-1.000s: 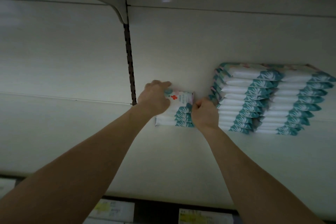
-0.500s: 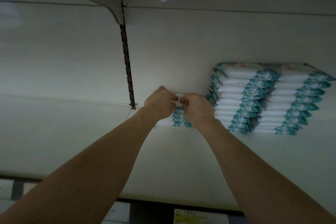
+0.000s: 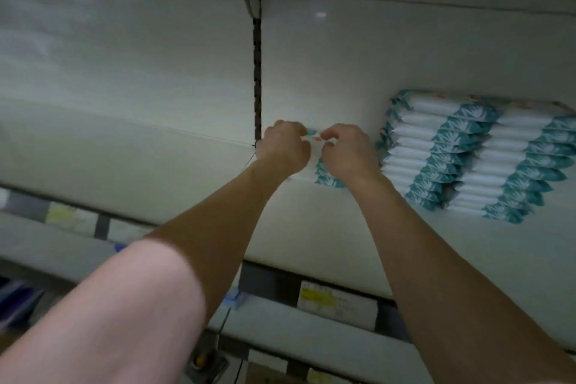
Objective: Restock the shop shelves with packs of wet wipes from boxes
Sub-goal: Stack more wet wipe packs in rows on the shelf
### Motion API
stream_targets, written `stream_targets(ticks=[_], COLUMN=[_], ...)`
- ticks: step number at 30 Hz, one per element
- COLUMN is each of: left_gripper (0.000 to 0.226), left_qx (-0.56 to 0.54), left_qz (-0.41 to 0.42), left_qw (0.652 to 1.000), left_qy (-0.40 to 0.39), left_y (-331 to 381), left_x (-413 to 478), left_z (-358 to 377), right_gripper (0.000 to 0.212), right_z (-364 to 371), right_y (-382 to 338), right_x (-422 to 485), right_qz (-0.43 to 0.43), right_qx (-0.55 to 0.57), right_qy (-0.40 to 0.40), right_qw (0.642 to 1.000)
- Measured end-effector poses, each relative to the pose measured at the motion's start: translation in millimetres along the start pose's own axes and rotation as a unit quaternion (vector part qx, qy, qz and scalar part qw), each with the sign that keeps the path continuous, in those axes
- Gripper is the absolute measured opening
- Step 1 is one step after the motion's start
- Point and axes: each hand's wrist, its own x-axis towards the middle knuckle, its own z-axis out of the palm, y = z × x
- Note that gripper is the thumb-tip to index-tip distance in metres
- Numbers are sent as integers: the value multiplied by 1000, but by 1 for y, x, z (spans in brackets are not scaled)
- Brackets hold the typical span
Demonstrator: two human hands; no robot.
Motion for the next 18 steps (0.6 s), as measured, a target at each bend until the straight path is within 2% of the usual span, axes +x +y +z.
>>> stream_targets(ticks=[2,4,8,13,18], left_gripper=[33,31,30,18,12], left_qx=[-119,-220,-340,-411,-383], left_qz=[-79,-145,-226,-314,-387], left_qw=[989,961,901,827,787], left_qy=[37,80,144,221,289], left_y=[-5,-11,-30,-65,-106], left_x=[-26,-56,-121,-202,-279], left_z=[-7,-13,-20,-28,-45], right_gripper=[32,32,31,27,23], right_z=[-5,-7,-2,22,50], right_y=[-12,-23,-39,-56,-84], right_x=[-24,-52,-114,-191,-261], right_qz=[17,29,17,10,-15], right_qx=[80,146,199,214,221], right_qy=[1,-8,-59,-141,-220], right_qw=[997,989,978,967,950])
